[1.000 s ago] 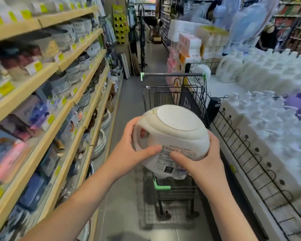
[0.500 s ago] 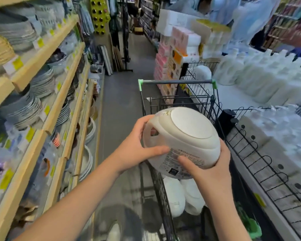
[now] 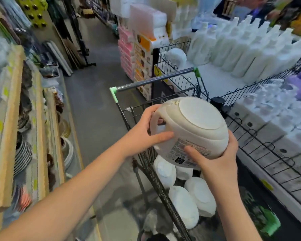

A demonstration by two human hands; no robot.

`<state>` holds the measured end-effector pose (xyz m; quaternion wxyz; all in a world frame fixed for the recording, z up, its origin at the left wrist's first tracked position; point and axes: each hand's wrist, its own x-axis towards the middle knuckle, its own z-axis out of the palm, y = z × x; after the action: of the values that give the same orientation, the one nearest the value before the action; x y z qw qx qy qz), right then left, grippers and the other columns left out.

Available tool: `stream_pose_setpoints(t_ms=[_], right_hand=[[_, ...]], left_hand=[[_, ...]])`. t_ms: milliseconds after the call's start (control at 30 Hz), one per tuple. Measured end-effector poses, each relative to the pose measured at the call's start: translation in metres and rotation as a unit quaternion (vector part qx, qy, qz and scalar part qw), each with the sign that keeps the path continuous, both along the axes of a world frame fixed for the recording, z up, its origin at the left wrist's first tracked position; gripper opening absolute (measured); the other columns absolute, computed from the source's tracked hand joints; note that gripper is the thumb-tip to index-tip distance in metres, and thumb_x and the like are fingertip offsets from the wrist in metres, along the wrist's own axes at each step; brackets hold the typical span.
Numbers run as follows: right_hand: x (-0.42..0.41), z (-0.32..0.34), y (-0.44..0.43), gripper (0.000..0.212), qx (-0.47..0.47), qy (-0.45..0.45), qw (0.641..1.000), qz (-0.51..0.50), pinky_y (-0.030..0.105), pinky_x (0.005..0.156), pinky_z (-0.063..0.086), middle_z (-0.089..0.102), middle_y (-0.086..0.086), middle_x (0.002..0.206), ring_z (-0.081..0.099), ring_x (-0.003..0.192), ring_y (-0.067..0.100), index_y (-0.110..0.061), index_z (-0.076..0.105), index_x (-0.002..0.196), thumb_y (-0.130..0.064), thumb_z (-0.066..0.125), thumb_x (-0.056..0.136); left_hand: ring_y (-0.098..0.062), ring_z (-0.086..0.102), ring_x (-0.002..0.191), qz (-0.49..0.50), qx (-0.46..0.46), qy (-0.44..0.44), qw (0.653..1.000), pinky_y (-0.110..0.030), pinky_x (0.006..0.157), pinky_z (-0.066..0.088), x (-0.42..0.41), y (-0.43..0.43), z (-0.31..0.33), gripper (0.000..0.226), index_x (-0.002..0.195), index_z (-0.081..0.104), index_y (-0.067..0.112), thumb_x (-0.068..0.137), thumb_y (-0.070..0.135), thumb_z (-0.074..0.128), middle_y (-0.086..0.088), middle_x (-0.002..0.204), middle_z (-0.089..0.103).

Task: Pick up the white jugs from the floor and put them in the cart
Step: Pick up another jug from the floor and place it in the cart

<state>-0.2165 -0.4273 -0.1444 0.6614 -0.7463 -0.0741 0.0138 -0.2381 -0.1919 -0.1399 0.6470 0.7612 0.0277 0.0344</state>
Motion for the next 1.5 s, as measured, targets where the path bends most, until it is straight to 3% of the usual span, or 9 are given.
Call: stream_pose_setpoints(t_ms=[167, 300, 367, 500, 667, 800, 900, 1133, 1500], right_hand=[[0.041, -0.03, 0.012, 0.113, 0.019, 0.025, 0.999, -0.035, -0.004, 0.069, 0.046, 0.052, -0.01, 0.143, 0.054, 0.113, -0.012, -0.037, 0.034, 0.154, -0.022, 0.098, 0.063], [0.066, -0.062, 0.016, 0.129, 0.033, 0.045, 0.997, -0.048, 0.008, 0.086, 0.05, 0.046, -0.03, 0.14, 0.05, 0.119, -0.024, -0.042, 0.033, 0.152, -0.051, 0.103, 0.044], [0.074, -0.083, 0.016, 0.126, 0.017, 0.064, 0.996, -0.061, 0.022, 0.097, 0.051, 0.048, -0.031, 0.141, 0.052, 0.128, -0.011, -0.051, 0.034, 0.148, -0.056, 0.102, 0.042], [0.081, -0.112, 0.018, 0.109, -0.011, 0.082, 0.994, -0.064, 0.009, 0.079, 0.053, 0.05, -0.052, 0.115, 0.054, 0.116, -0.02, -0.067, 0.035, 0.124, -0.018, 0.105, 0.057], [0.074, -0.155, 0.019, 0.125, -0.031, 0.143, 0.984, -0.098, 0.034, 0.093, 0.062, 0.051, -0.024, 0.139, 0.054, 0.129, -0.002, -0.053, 0.035, 0.144, -0.035, 0.107, 0.044], [0.078, -0.176, 0.031, 0.114, -0.057, 0.136, 0.983, -0.113, 0.035, 0.098, 0.058, 0.06, -0.031, 0.128, 0.059, 0.125, -0.002, -0.064, 0.043, 0.129, -0.026, 0.109, 0.045], [0.079, -0.191, 0.048, 0.116, -0.074, 0.147, 0.975, -0.15, 0.043, 0.1, 0.058, 0.06, -0.025, 0.131, 0.061, 0.125, 0.004, -0.045, 0.046, 0.136, -0.051, 0.107, 0.037], [0.076, -0.235, 0.084, 0.129, -0.142, 0.21, 0.945, -0.207, 0.042, 0.094, 0.06, 0.059, -0.013, 0.128, 0.063, 0.116, 0.008, -0.032, 0.041, 0.139, -0.067, 0.102, 0.031], [0.073, -0.262, 0.1, 0.102, -0.169, 0.199, 0.94, -0.22, 0.029, 0.087, 0.058, 0.057, -0.022, 0.123, 0.06, 0.117, 0.005, -0.045, 0.043, 0.128, -0.041, 0.105, 0.047]], left_hand=[[0.002, 0.046, 0.141, -0.034, 0.003, 0.039, 0.999, -0.045, 0.12, 0.042, 0.054, 0.012, -0.017, 0.079, 0.14, 0.039, 0.056, 0.075, 0.059, 0.083, 0.028, 0.148, 0.047], [-0.001, 0.046, 0.142, -0.053, 0.013, 0.091, 0.994, -0.045, 0.119, 0.042, 0.089, 0.016, -0.041, 0.078, 0.134, 0.038, 0.063, 0.069, 0.074, 0.081, 0.024, 0.15, 0.047], [0.002, 0.046, 0.14, -0.071, 0.024, 0.114, 0.991, -0.044, 0.119, 0.042, 0.103, 0.019, -0.057, 0.086, 0.137, 0.036, 0.058, 0.066, 0.079, 0.079, 0.023, 0.15, 0.047], [0.004, 0.051, 0.133, -0.108, 0.034, 0.164, 0.98, -0.039, 0.114, 0.048, 0.124, 0.022, -0.084, 0.083, 0.136, 0.036, 0.053, 0.068, 0.078, 0.078, 0.023, 0.145, 0.049], [0.002, 0.054, 0.132, -0.185, 0.066, 0.253, 0.947, -0.04, 0.116, 0.045, 0.152, 0.034, -0.123, 0.089, 0.141, 0.037, 0.053, 0.068, 0.067, 0.087, 0.024, 0.141, 0.056], [0.001, 0.051, 0.136, -0.248, 0.106, 0.291, 0.918, -0.039, 0.12, 0.04, 0.174, 0.046, -0.155, 0.099, 0.146, 0.035, 0.054, 0.066, 0.062, 0.092, 0.023, 0.145, 0.054], [0.001, 0.044, 0.143, -0.278, 0.103, 0.3, 0.907, -0.042, 0.124, 0.036, 0.186, 0.056, -0.181, 0.101, 0.145, 0.039, 0.053, 0.061, 0.059, 0.096, 0.023, 0.149, 0.051], [-0.013, 0.053, 0.139, -0.352, 0.151, 0.33, 0.863, -0.053, 0.119, 0.041, 0.214, 0.075, -0.231, 0.092, 0.134, 0.045, 0.056, 0.061, 0.044, 0.1, 0.023, 0.141, 0.058], [-0.002, 0.05, 0.137, -0.404, 0.232, 0.345, 0.815, -0.042, 0.122, 0.038, 0.228, 0.08, -0.268, 0.103, 0.138, 0.044, 0.043, 0.051, 0.041, 0.098, 0.019, 0.14, 0.058]])
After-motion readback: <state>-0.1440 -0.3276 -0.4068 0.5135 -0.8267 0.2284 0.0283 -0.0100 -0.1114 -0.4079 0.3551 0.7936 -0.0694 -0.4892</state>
